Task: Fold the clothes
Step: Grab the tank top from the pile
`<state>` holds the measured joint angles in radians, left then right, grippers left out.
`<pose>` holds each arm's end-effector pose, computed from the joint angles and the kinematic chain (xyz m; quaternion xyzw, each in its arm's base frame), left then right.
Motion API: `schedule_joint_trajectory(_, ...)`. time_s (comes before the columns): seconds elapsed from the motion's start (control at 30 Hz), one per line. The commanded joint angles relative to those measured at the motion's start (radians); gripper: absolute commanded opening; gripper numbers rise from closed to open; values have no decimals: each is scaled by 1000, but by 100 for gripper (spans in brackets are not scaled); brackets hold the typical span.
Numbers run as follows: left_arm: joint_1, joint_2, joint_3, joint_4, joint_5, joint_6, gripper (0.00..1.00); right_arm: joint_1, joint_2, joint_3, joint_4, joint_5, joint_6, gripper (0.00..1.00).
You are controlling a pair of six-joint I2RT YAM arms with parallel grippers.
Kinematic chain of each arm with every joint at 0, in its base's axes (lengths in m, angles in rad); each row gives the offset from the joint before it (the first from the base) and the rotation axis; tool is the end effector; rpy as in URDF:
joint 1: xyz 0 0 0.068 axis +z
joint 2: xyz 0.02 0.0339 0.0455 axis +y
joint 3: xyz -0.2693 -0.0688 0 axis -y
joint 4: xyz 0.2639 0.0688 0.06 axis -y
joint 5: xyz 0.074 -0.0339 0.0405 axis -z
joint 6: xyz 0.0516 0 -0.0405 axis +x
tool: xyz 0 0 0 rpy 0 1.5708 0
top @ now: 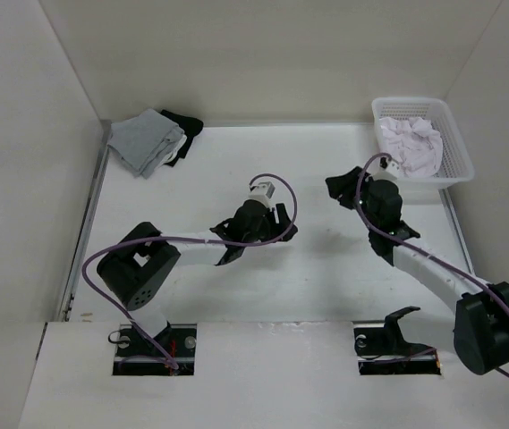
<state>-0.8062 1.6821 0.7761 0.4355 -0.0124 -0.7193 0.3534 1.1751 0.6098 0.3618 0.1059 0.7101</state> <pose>0.2579 -0.2679 0.1535 0.0338 0.8518 -0.3574 0.3816 0.2776 0.0966 0.2460 0.1702 0.7560 0.2844 0.5645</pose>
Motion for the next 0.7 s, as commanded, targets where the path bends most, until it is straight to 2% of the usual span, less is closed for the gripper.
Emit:
schedule_joint_trajectory(0.0,-9,-88,-40,114,51,32,59,-78,23,113,-9,107,-41,50)
schedule_joint_trajectory(0.07,-15,-79,-75,159,52,24,59,-165,114,213,-6,103,-43,29)
schedule_joint_trajectory(0.13,-15,-67,-81,181,58,21,58,-214,188,287,-18,101,-50,17)
schedule_joint_trajectory(0.17,-15,-59,-81,187,58,24,56,-222,199,298,-20,101,-51,15)
schedule_joint_trajectory(0.2,-15,-55,-81,189,58,27,54,-271,268,358,-38,97,-41,9)
schedule_joint_trajectory(0.23,-17,-53,-80,190,58,30,47,-318,334,419,-61,89,-34,5)
schedule_joint_trajectory(0.33,-20,-55,-81,192,54,44,27,-403,457,539,-124,116,-32,1)
schedule_joint_trajectory(0.37,-20,-56,-83,190,49,52,17,-440,509,592,-161,129,-29,1)
schedule_joint_trajectory(0.4,-18,-56,-84,187,46,54,12,-472,561,648,-188,143,-37,1)
schedule_joint_trajectory(0.5,-6,-44,-83,184,40,50,9,-540,717,801,-277,173,-57,4)
schedule_joint_trajectory(0.57,3,-30,-81,186,40,44,11,-580,831,913,-334,184,-57,14)
schedule_joint_trajectory(0.63,14,-25,-83,192,49,38,21,-603,920,1003,-362,175,-49,26)
schedule_joint_trajectory(0.67,17,-25,-84,198,48,38,29,-610,969,1054,-368,173,-47,37)
